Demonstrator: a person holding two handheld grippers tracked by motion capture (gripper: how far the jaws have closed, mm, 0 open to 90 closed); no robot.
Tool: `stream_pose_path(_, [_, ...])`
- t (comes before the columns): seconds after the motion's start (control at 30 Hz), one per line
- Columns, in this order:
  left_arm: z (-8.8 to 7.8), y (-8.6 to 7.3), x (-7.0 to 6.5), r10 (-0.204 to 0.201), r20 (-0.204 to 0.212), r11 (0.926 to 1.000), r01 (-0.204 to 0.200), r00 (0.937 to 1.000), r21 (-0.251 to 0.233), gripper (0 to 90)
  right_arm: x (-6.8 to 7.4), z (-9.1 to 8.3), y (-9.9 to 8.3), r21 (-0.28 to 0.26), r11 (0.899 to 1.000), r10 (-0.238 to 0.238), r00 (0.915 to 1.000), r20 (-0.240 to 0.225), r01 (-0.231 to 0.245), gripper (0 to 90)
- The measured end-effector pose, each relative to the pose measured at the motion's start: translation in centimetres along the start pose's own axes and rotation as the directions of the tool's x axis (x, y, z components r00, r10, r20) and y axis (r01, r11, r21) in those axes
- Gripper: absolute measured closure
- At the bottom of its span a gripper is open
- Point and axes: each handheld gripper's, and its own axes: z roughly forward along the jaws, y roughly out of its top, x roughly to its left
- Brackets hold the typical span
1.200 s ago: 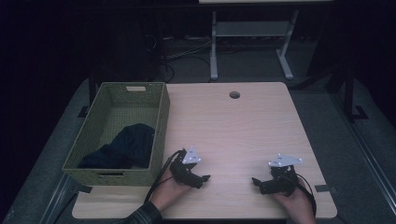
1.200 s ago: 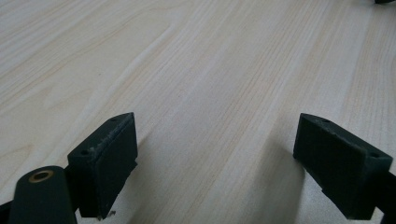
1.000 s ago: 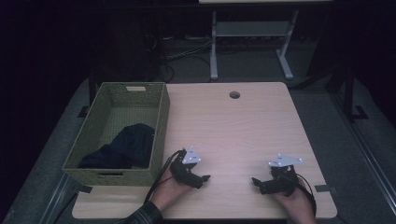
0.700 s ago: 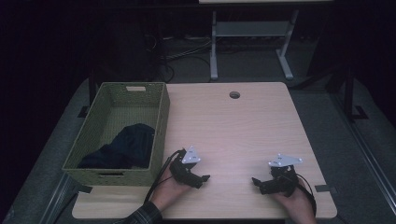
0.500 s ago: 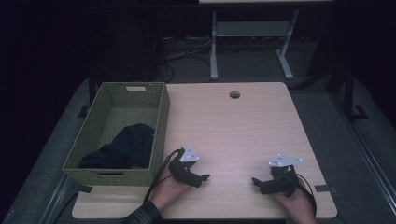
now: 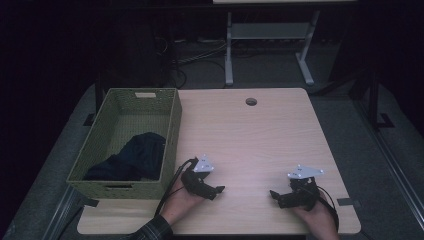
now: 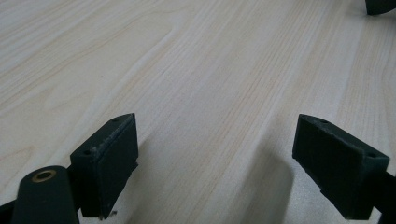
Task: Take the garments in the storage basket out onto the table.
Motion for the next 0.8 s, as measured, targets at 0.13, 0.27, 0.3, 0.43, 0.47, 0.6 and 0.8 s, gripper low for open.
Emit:
stream_pose_path(0.13, [-0.15, 0.15, -0.03, -0.004, -0.002, 1.0000, 0.004, 1.0000, -0.006, 13.9, -0.01, 0.00, 0.00, 0.000, 1.000, -0.001, 1.0000, 0.000, 0.001, 1.3])
stream_pose_path(0.27, [-0.37, 0.27, -0.02, -0.006, 0.002, 0.9999, 0.006, 1.0000, -0.012, 13.9, -0.04, 0.00, 0.01, 0.000, 1.000, -0.004, 1.0000, -0.001, 0.004, 1.3])
stream_pose_path(0.3, [-0.43, 0.32, 0.04, -0.007, 0.007, 0.9999, 0.008, 0.9999, -0.014, 13.9, -0.03, 0.00, 0.01, 0.000, 1.000, -0.004, 1.0000, -0.001, 0.004, 1.3])
stream_pose_path(0.43, [-0.46, 0.42, 0.08, -0.010, 0.009, 0.9998, 0.011, 0.9999, -0.016, 13.9, -0.03, 0.01, 0.01, 0.000, 1.000, -0.004, 1.0000, -0.001, 0.004, 1.3])
stream_pose_path(0.47, [-0.47, 0.48, 0.07, -0.006, 0.010, 0.9999, 0.006, 0.9999, -0.015, 13.9, -0.03, 0.00, 0.01, 0.000, 1.000, -0.004, 1.0000, -0.001, 0.004, 1.3])
stream_pose_path(0.6, [-0.62, 0.70, 0.00, -0.001, 0.005, 0.9998, 0.001, 1.0000, -0.020, 13.9, -0.03, 0.01, 0.01, 0.000, 1.000, -0.004, 1.0000, -0.001, 0.004, 1.3])
stream_pose_path(0.8, [-0.72, 0.93, 0.12, 0.002, 0.010, 0.9997, -0.002, 0.9999, -0.022, 13.9, -0.03, 0.01, 0.01, 0.000, 1.000, -0.004, 1.0000, -0.001, 0.004, 1.3])
